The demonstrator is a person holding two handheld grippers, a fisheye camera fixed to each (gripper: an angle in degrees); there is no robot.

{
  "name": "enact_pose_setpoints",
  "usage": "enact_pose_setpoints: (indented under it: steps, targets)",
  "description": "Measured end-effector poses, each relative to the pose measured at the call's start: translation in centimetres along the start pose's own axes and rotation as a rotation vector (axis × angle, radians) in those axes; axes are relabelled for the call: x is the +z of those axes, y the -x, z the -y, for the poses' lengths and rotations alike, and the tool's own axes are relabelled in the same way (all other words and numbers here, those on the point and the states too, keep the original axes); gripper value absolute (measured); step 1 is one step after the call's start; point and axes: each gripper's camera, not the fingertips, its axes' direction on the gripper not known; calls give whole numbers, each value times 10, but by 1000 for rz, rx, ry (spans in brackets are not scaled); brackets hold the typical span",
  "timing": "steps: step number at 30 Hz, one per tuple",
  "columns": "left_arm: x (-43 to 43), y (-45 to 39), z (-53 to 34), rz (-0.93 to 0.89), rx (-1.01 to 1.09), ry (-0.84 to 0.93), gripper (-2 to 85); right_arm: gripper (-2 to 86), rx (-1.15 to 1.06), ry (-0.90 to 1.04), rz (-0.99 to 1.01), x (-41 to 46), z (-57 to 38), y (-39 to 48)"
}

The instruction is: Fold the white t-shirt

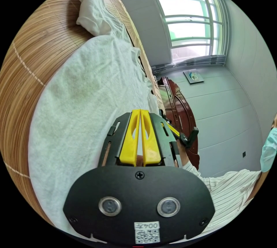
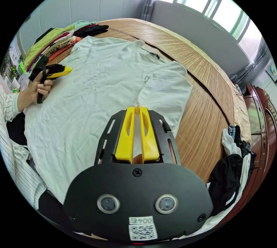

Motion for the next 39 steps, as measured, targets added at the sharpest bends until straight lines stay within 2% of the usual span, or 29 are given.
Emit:
enact_pose_setpoints:
  steps: [4, 6, 9, 12, 14, 16, 21, 28, 33, 35, 36, 39]
  targets:
    - [-1, 3, 2, -1, -1, 2, 3, 75, -47, 144, -16, 28, -8, 20]
    - [-2, 5, 2, -2, 0, 1, 3, 73, -35, 109, -23, 21, -2, 21]
    - [-2, 8, 4, -2, 0, 4, 2, 50, 77, 2, 19, 3, 11, 3]
    - [-3, 10, 6, -3, 1, 5, 2, 16, 262, -68, -52, 4, 19, -27]
    - [-4, 12, 6, -3, 2, 5, 2, 2, 378, 43, -79, 36, 14, -49]
    - [-5, 14, 7, -2, 4, 5, 2, 1, 408, 134, -13, 56, 8, -60]
    - [-8, 20, 10, -2, 4, 7, 2, 34, 607, -53, -22, 10, 30, -109]
    - [-15, 31, 15, -9, 1, 7, 3, 85, 687, 236, 102, 63, 121, -190]
    - [-20, 38, 19, -14, 3, 11, 2, 77, 612, 387, -5, 87, 141, -183]
    - [-22, 41, 21, -15, 6, 10, 2, 73, 568, 450, -139, 102, 137, -178]
    - [-23, 42, 22, -13, 9, 11, 2, 72, 572, 439, -170, 103, 134, -179]
    - [-26, 46, 24, -9, 11, 12, 2, 58, 711, 164, -109, 71, 104, -186]
